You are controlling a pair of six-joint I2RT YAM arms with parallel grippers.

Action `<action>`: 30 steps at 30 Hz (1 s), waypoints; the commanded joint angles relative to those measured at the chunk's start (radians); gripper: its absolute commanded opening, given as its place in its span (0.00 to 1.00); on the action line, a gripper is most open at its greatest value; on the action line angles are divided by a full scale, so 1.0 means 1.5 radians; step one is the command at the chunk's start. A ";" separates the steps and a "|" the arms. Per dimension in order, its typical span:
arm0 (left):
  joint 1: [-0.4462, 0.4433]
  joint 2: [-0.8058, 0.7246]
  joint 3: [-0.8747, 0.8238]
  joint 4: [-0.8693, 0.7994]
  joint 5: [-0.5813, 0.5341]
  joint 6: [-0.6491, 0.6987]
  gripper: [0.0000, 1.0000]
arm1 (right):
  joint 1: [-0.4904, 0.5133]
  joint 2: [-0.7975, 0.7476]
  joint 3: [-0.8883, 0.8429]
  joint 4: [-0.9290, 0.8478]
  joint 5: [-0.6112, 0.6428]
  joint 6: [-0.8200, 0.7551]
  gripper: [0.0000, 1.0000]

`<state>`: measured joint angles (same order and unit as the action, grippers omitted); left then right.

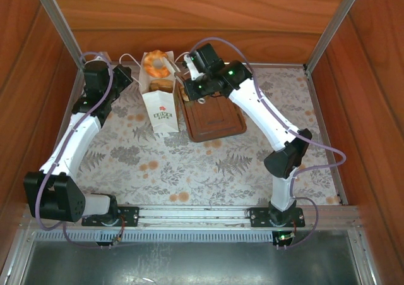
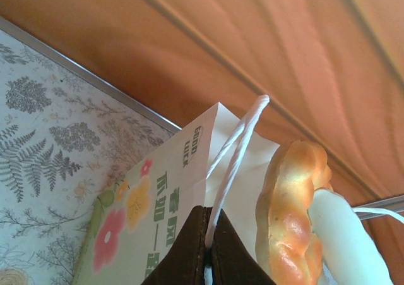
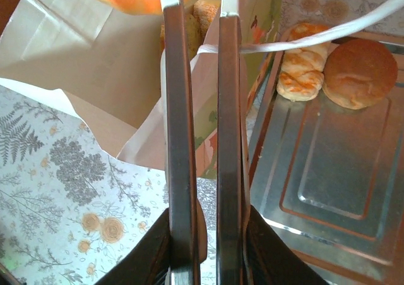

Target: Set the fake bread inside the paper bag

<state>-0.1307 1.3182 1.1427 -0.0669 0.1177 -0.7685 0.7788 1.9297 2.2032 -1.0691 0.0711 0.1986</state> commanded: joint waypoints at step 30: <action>-0.001 -0.012 0.029 -0.030 0.048 0.028 0.31 | 0.019 -0.026 0.098 0.002 0.047 -0.069 0.43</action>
<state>-0.1314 1.3090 1.1530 -0.0982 0.1635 -0.7456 0.7990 1.9587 2.3184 -1.1419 0.1753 0.0860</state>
